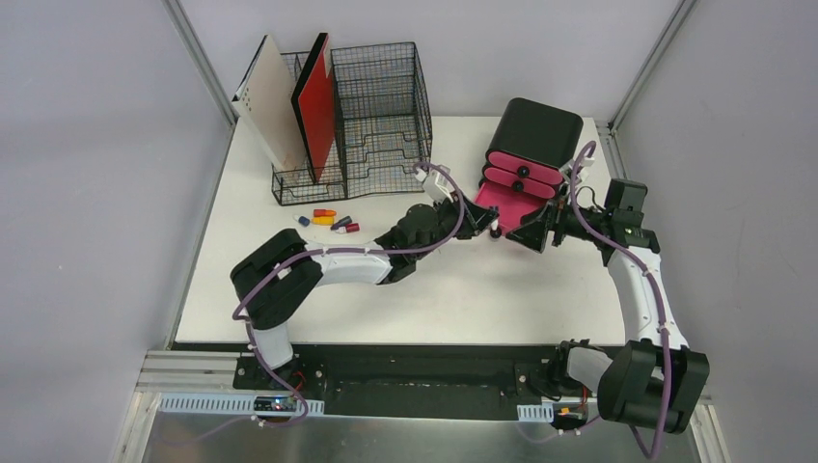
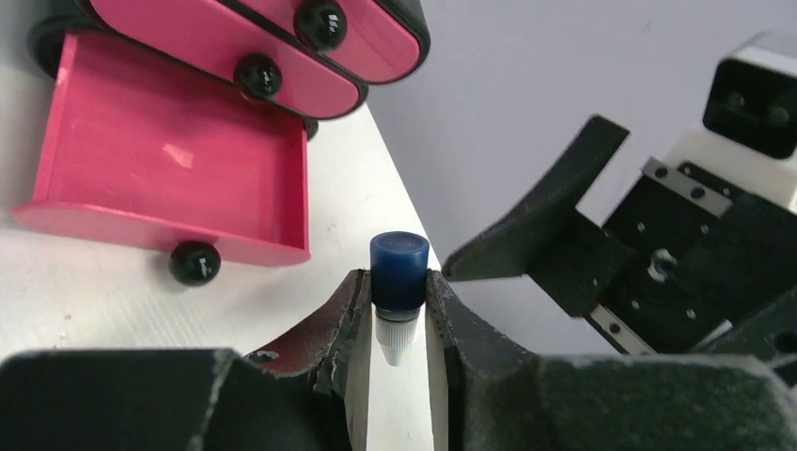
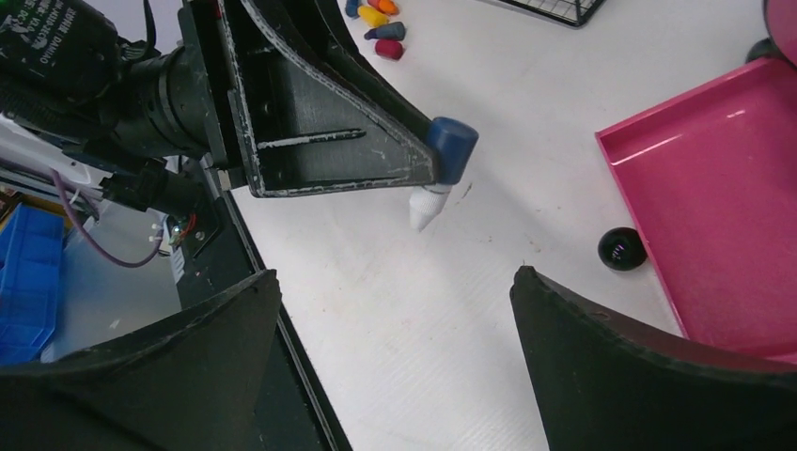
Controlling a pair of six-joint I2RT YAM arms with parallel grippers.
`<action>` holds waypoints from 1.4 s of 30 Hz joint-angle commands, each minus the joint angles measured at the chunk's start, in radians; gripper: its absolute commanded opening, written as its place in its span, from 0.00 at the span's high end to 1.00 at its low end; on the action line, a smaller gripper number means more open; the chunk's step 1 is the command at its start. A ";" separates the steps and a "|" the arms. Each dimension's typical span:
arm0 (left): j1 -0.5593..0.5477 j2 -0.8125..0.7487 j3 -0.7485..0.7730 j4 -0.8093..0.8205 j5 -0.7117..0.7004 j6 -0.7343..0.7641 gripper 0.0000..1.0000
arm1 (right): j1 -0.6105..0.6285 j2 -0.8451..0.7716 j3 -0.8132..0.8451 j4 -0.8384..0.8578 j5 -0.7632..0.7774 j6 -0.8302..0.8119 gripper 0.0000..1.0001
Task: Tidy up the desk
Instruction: Pick up the stationery from the center of the board, then place the stationery in the drawer.
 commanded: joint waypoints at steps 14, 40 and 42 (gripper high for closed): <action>-0.004 0.312 0.530 -0.542 -0.301 -0.098 1.00 | -0.106 -0.085 0.053 -0.020 0.199 -0.011 0.01; -0.003 0.167 0.418 -0.450 -0.049 0.341 0.39 | -0.132 -0.107 0.050 -0.019 0.182 -0.015 0.01; -0.003 0.088 0.331 -0.432 -0.012 0.435 0.33 | -0.133 -0.109 0.047 -0.019 0.179 -0.018 0.01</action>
